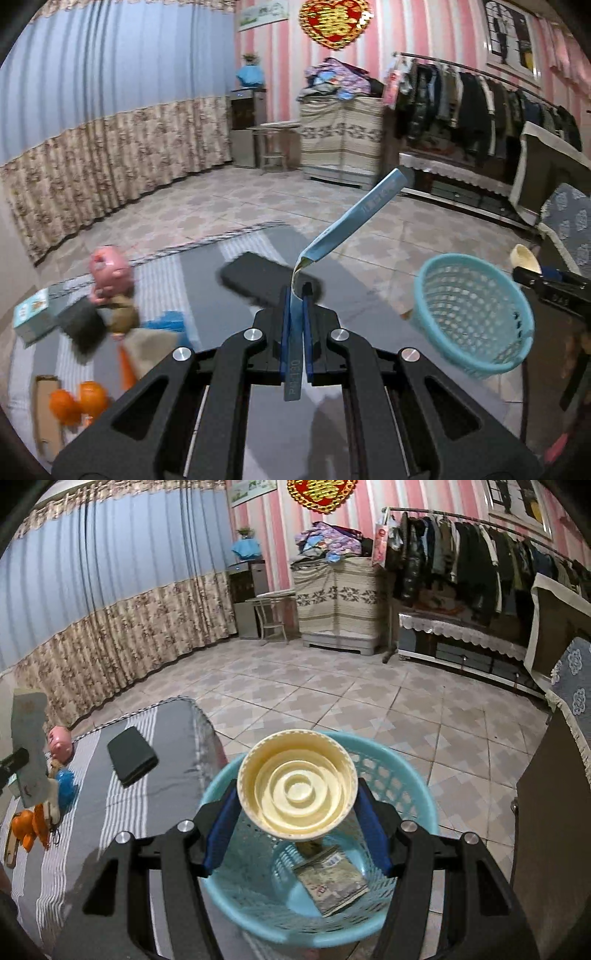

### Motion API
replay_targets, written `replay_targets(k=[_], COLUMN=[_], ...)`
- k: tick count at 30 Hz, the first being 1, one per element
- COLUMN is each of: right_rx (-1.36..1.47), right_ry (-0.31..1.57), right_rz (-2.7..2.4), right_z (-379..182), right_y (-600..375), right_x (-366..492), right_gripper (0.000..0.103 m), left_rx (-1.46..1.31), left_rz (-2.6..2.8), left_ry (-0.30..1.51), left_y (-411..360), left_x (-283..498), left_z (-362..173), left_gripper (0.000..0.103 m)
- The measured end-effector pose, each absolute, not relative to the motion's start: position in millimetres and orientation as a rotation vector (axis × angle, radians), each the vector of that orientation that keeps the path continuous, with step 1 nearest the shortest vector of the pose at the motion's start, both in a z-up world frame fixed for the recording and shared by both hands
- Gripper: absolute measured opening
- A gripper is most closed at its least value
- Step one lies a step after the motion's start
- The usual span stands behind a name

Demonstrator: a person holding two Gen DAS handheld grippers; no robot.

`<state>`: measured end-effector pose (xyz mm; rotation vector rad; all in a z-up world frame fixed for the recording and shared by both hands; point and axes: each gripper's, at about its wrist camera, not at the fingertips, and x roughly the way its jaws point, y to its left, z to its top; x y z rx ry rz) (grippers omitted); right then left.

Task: Collect trash
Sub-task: 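Carry both items over the blue basket while the left tool opens, dropping the receipt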

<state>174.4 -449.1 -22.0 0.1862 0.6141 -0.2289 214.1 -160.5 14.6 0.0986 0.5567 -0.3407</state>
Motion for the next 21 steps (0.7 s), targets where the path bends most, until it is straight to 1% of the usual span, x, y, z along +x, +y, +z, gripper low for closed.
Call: replay_targets(k=[6,12,21], right_rx=[0.188,0.266,0.331], right_ry=[0.619,0.626,0.643], right_rz=[-0.248,-0.258,-0.289], right_z=[-29,-38,-55], right_y=[-474,-501,-522], right_x=[178,178,178], right_gripper=[0.061,0.061,0.061], left_rx=[0.12,0.15,0.162], left_rz=[-0.417,-0.489,-0.569], left_ry=[0.58,0.605,0.63], left_y=[-218,-269,-328], left_x=[224,230,235], left_z=[-1,-17,-30], left_gripper=[0.005,0.005,0.005])
